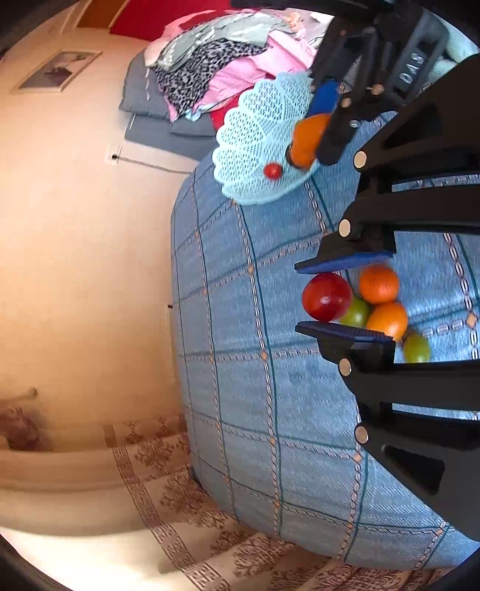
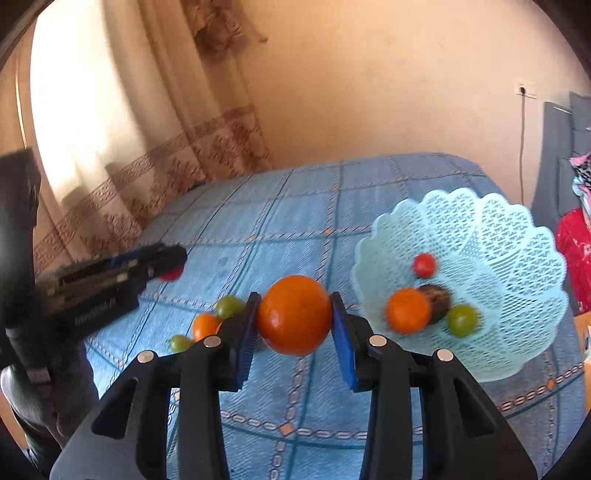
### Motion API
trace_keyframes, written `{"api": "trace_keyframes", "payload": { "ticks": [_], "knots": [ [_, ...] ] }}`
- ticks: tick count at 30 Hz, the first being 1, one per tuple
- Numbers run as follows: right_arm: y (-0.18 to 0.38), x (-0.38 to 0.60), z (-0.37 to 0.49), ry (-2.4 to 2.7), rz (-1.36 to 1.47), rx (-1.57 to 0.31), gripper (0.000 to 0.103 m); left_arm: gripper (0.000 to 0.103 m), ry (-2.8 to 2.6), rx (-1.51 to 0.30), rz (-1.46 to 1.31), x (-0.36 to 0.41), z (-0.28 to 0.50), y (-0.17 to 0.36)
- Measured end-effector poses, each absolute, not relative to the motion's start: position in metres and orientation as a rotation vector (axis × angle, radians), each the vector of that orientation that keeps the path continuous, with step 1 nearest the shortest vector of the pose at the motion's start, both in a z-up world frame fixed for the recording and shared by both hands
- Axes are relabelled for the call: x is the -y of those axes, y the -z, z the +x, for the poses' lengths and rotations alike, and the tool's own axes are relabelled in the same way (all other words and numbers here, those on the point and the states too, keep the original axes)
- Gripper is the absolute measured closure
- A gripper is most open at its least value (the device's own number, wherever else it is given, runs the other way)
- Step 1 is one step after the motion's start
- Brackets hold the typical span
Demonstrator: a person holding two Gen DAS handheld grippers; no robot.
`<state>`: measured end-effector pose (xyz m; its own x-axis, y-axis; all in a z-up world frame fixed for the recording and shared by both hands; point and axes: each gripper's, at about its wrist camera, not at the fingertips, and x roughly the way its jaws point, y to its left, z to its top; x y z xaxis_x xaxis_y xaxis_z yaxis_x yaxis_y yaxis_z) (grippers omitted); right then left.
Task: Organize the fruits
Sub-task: 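Grasp the red tomato with the left tool while the right tool grasps the orange, then carry the tomato and orange over the basket and open both tools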
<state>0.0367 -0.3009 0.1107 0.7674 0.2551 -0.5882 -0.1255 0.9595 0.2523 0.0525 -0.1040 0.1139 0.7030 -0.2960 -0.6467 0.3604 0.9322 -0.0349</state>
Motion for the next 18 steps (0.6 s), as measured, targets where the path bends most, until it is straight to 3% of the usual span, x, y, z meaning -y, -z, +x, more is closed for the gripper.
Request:
{"api": "trace_keyframes", "payload": {
  "ticks": [18],
  "knots": [
    [-0.129,0.369,0.035,-0.046,0.271,-0.601,0.064,0.076,0.511,-0.648,0.183,0.193,0.047,-0.124]
  ]
}}
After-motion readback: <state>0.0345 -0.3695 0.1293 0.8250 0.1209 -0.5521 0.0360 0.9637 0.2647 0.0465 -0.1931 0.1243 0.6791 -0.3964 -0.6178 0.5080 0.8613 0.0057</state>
